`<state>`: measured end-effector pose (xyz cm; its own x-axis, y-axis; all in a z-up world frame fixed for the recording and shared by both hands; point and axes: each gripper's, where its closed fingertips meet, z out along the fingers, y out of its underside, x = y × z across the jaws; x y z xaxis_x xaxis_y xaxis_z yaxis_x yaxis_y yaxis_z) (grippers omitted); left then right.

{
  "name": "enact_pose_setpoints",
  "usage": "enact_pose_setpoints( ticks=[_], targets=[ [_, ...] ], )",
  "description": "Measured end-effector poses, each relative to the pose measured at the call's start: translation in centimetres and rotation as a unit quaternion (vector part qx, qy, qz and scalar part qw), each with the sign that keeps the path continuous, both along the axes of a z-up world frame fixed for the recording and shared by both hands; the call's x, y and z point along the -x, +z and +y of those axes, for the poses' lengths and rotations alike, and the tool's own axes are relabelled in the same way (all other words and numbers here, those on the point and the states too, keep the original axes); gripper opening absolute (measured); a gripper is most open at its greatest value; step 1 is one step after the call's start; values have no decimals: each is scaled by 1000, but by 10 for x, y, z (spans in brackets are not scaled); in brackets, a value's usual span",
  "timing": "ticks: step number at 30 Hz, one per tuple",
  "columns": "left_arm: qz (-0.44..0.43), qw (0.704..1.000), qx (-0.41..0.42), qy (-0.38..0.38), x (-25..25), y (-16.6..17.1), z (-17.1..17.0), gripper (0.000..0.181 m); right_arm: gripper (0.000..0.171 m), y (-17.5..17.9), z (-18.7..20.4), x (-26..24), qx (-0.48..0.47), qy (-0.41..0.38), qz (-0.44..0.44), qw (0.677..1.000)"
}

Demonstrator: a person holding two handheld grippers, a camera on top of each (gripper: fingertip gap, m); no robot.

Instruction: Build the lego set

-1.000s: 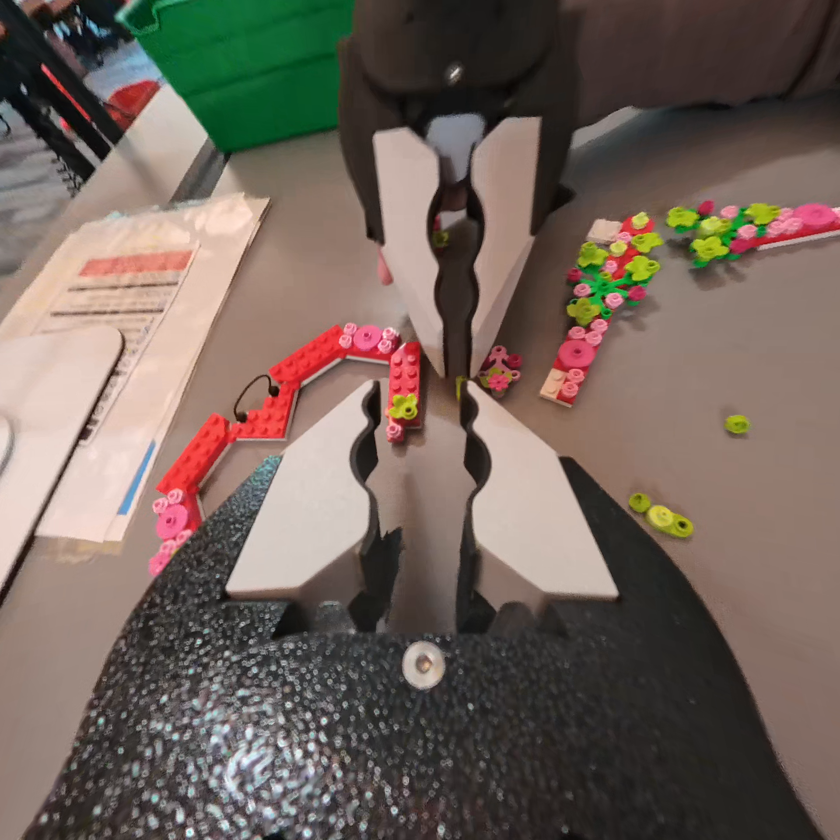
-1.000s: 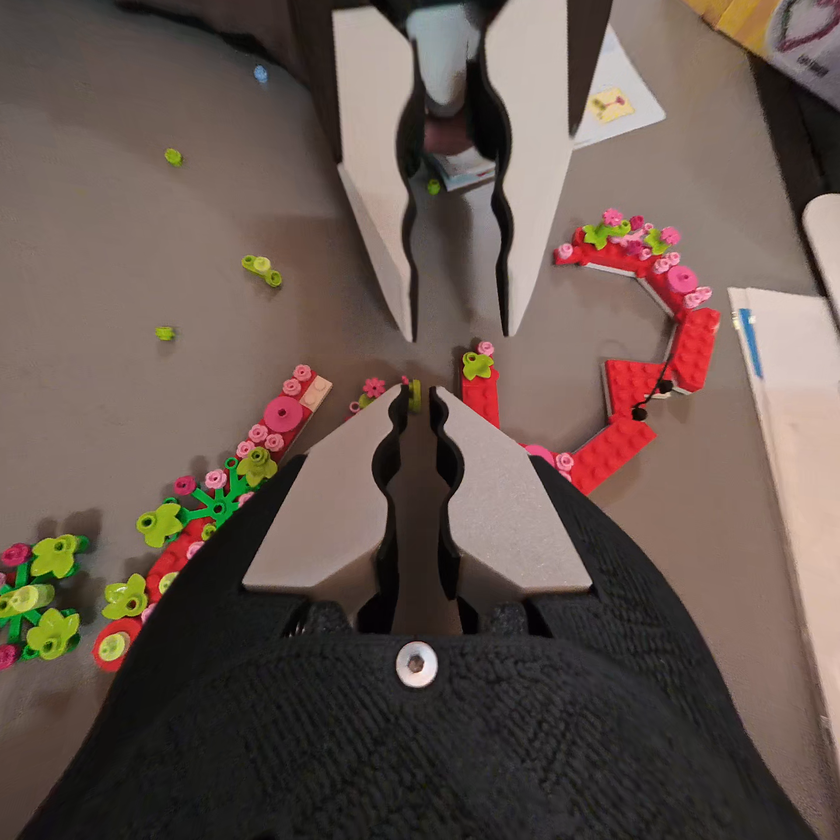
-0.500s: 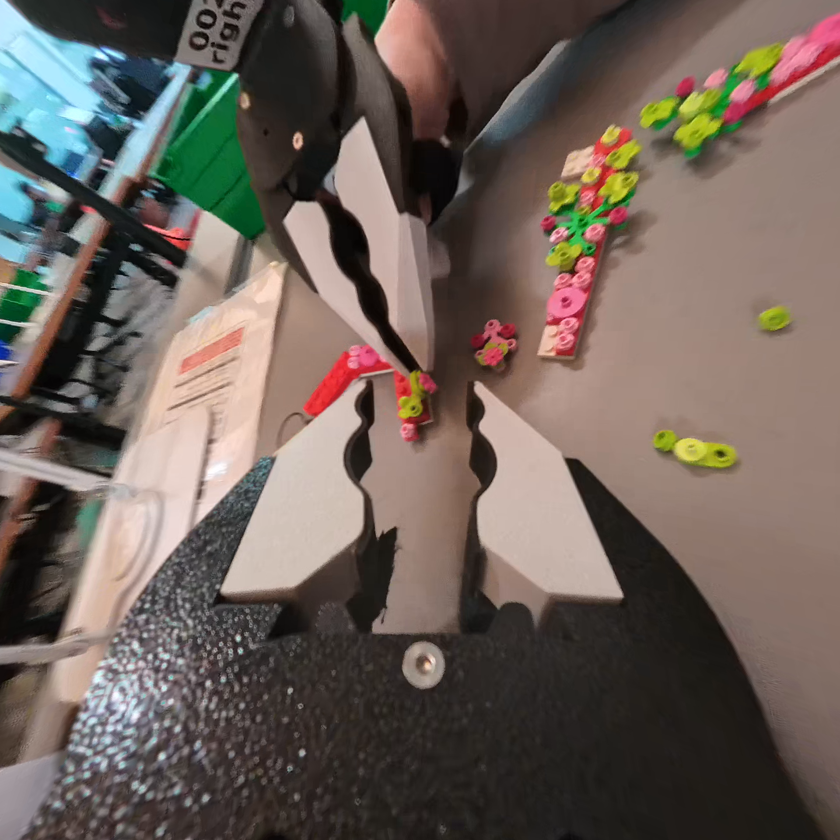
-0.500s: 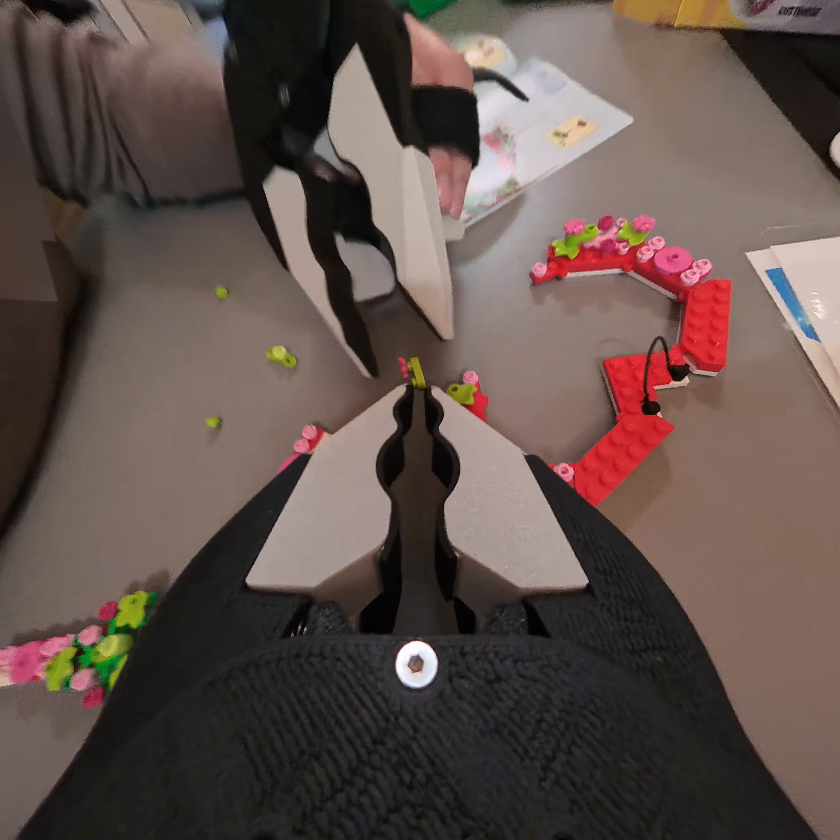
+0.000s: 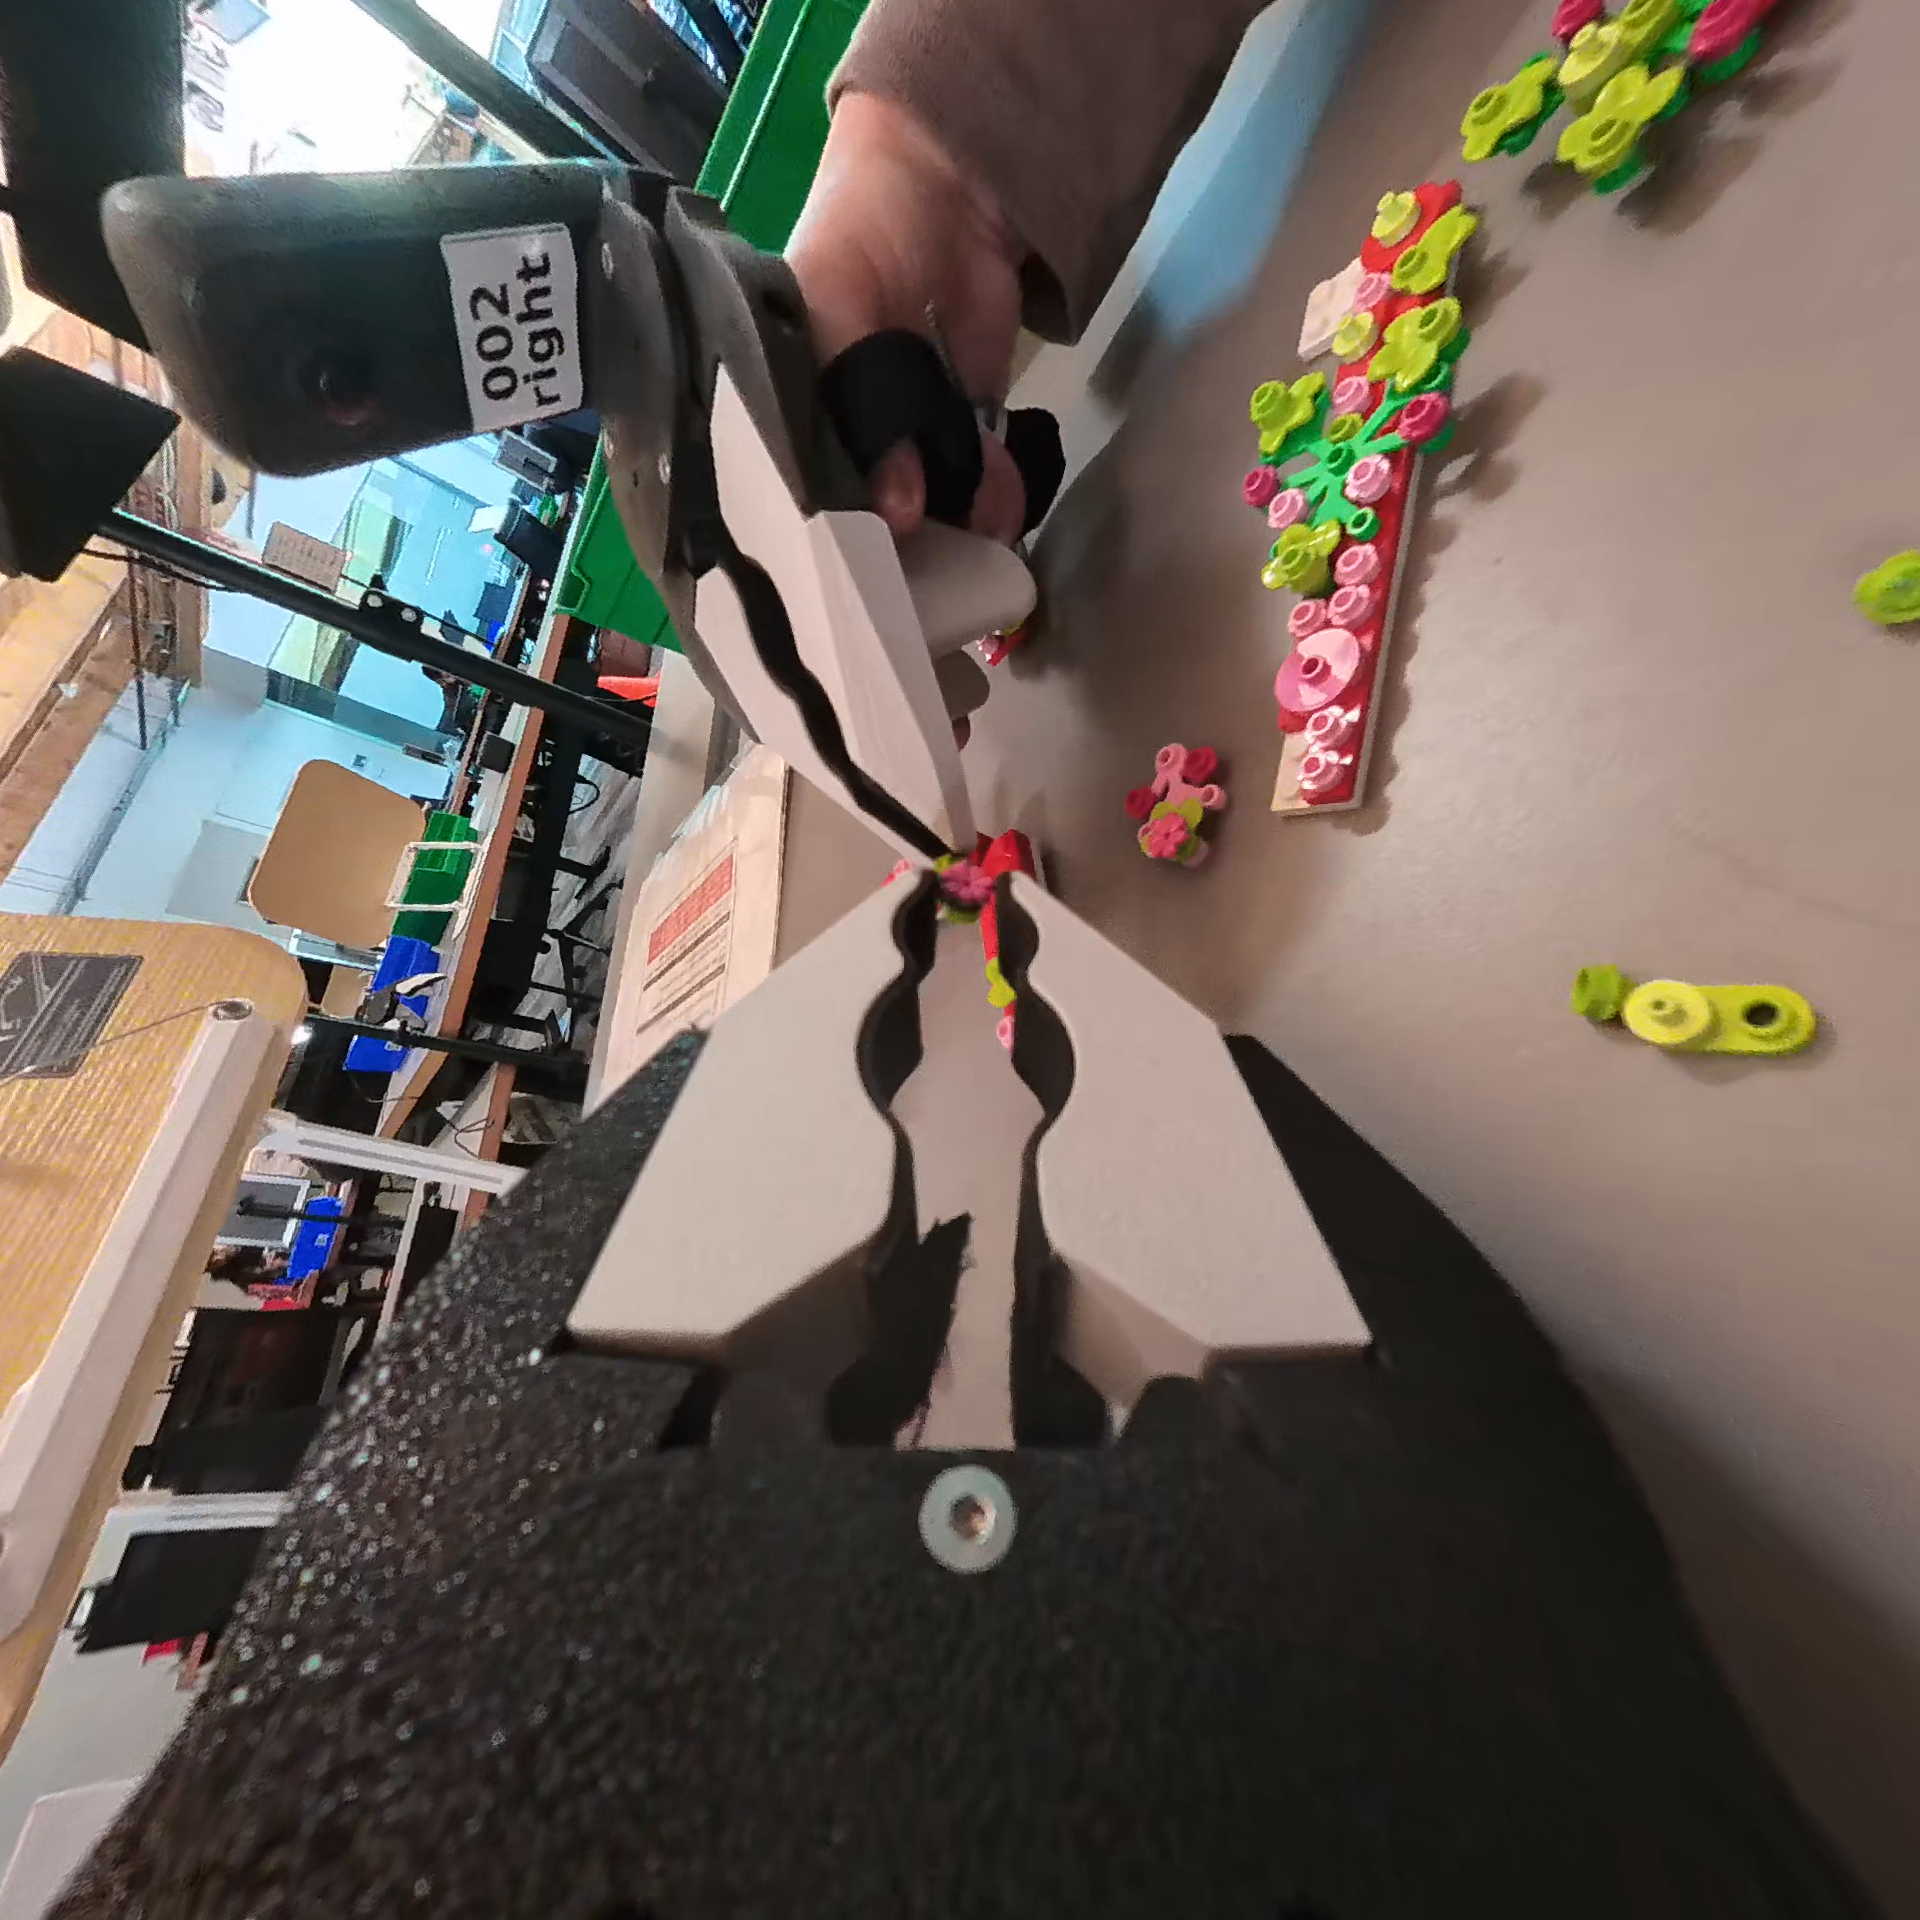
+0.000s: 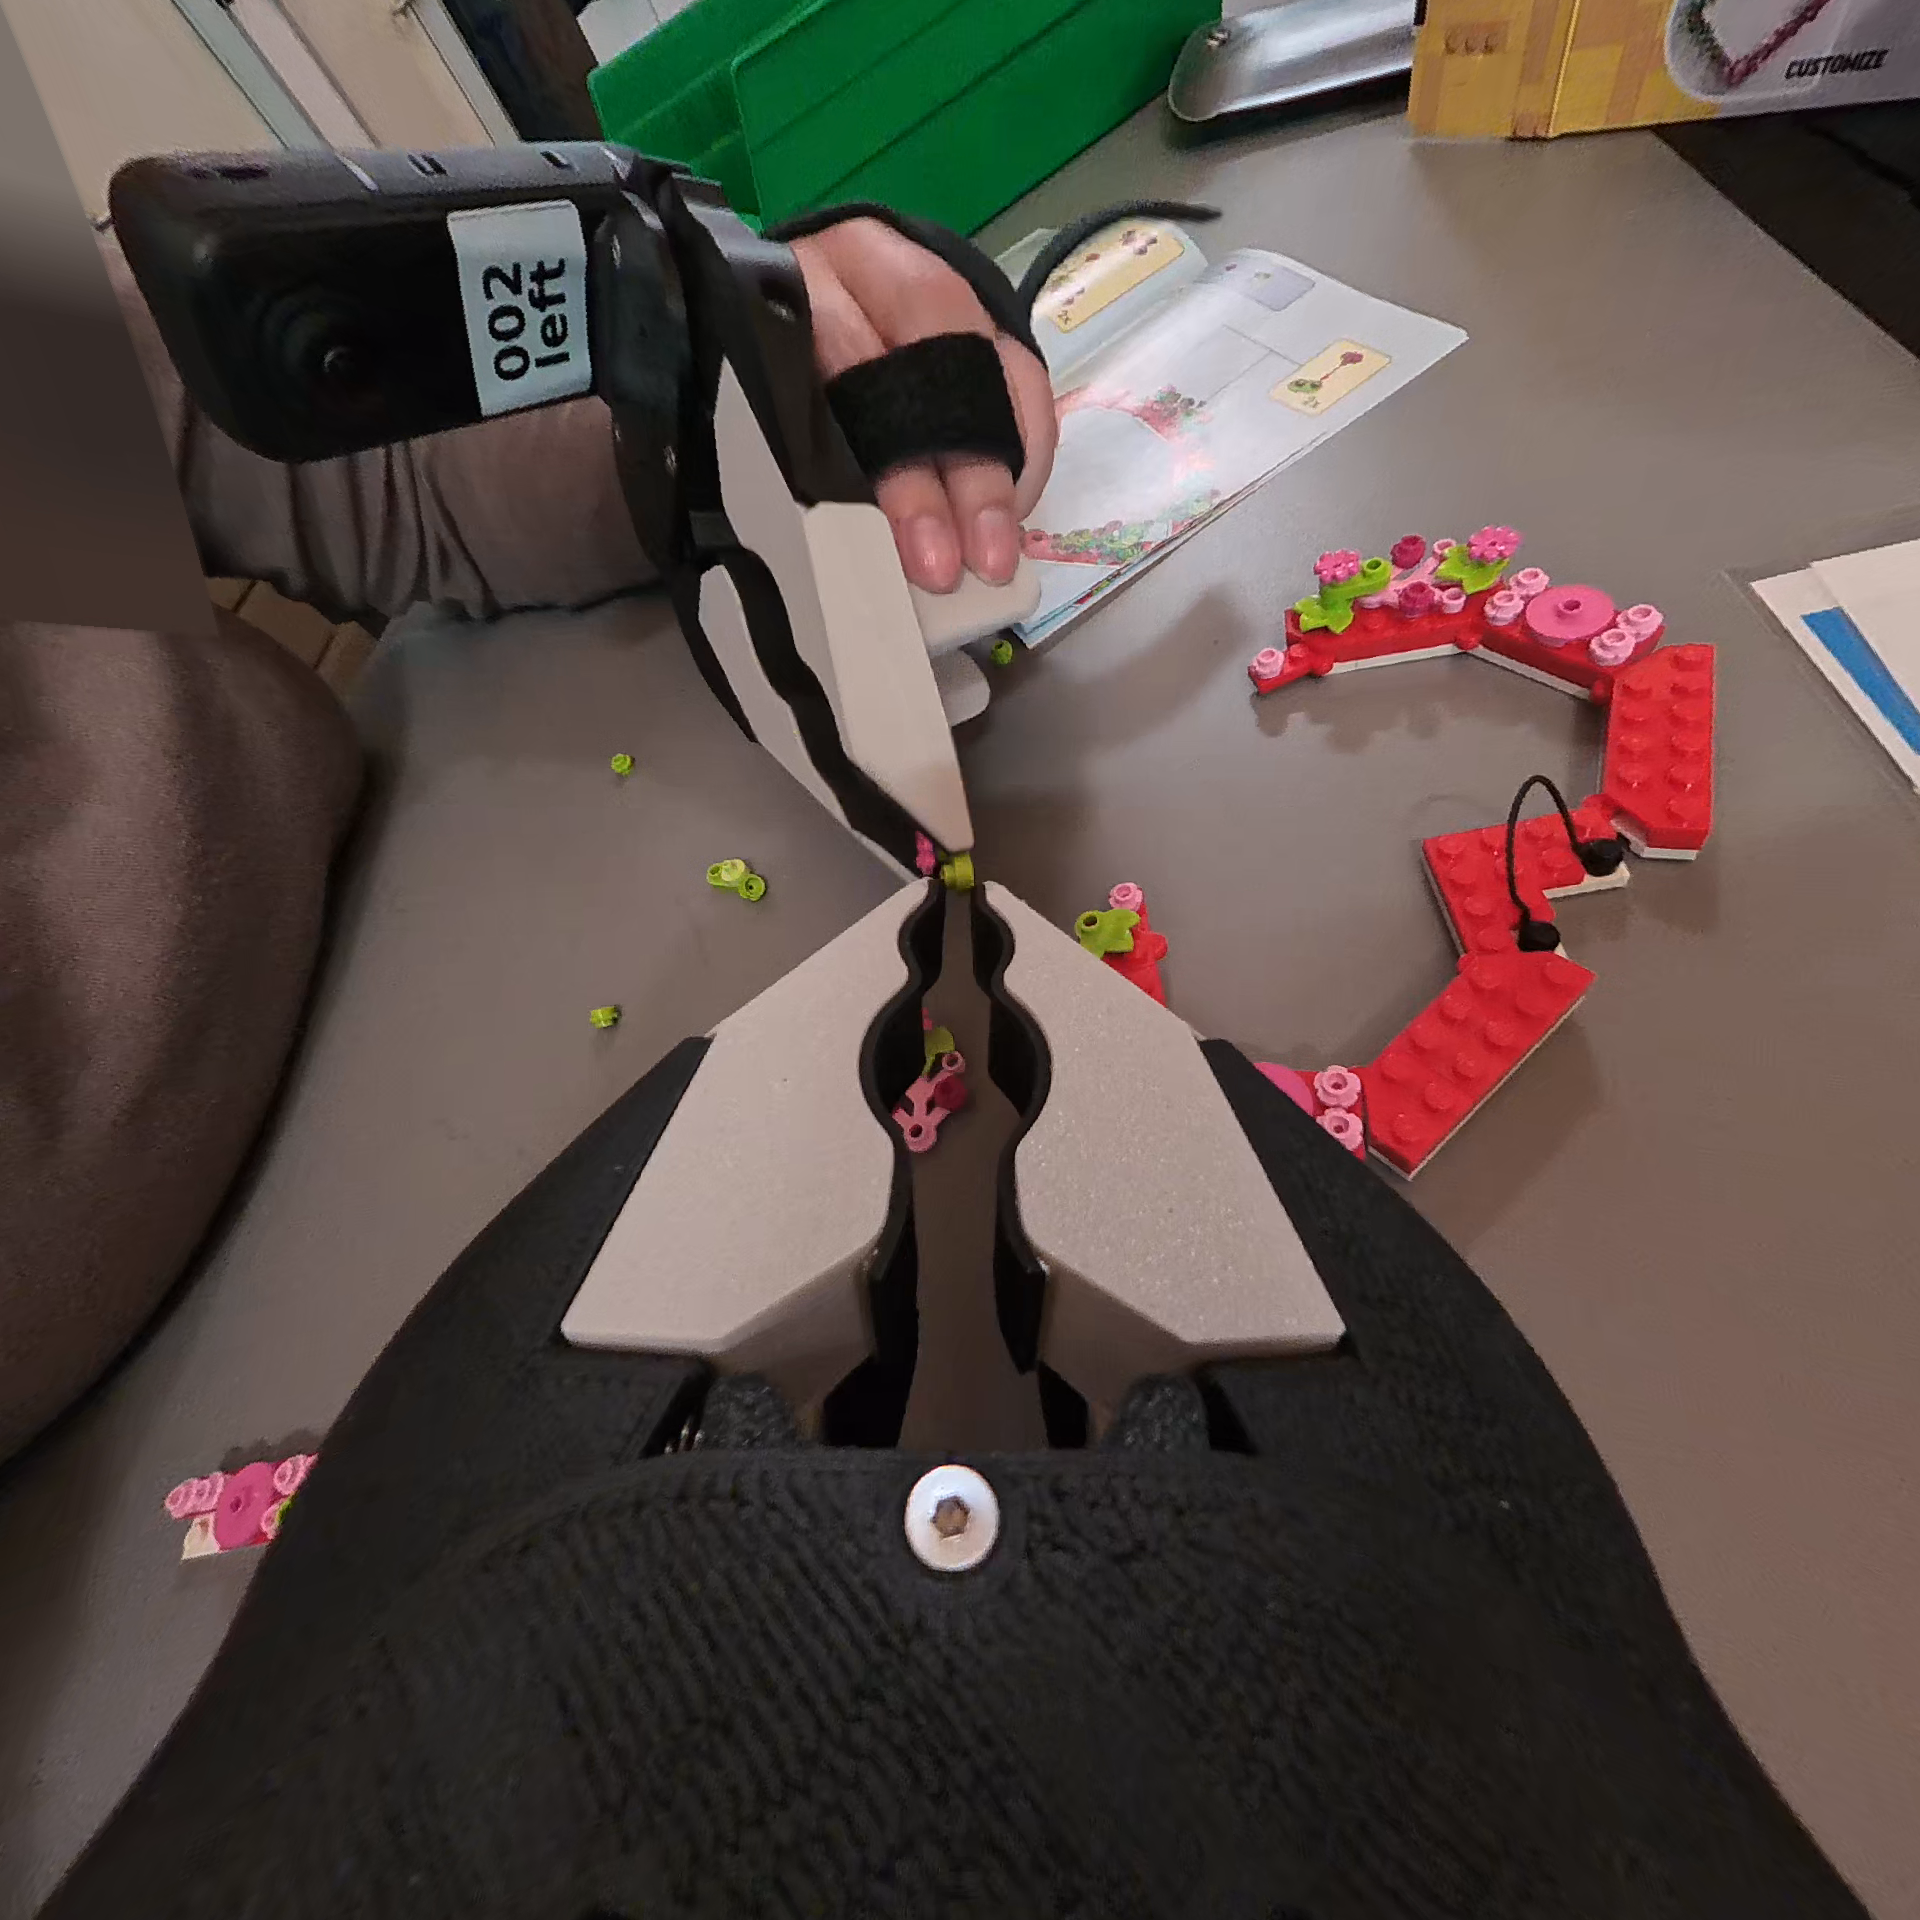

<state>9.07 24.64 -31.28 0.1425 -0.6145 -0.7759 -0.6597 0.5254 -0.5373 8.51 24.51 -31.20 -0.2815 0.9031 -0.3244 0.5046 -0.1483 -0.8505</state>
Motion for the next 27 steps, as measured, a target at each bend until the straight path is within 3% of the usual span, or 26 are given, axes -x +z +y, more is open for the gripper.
enact_pose_setpoints(
  ticks=[2, 5, 9, 12, 18, 27],
  targets=[
    [6, 1000, 17, 20, 3, -4, 5, 8, 5, -3, 3, 0, -14, -5, -3, 1000],
    [1, 996, 70, 54, 6, -10, 12, 8, 27, -1, 10, 5, -87, -25, 22, 996],
    [-48, 984, 159, 64, 7, -9, 13, 8, 18, 1, 12, 8, -279, -16, 38, 959],
    [-77, 973, 208, 60, 7, -7, 12, 8, 9, 4, 5, 9, -347, 0, 45, 937],
    [-94, 964, 245, 51, 5, -7, 8, 8, 9, -3, 9, 9, -394, 3, 26, 919],
    [-117, 947, 296, 36, 4, -10, 4, 8, 2, -7, 3, 7, -360, 14, 16, 933]
  ],
)
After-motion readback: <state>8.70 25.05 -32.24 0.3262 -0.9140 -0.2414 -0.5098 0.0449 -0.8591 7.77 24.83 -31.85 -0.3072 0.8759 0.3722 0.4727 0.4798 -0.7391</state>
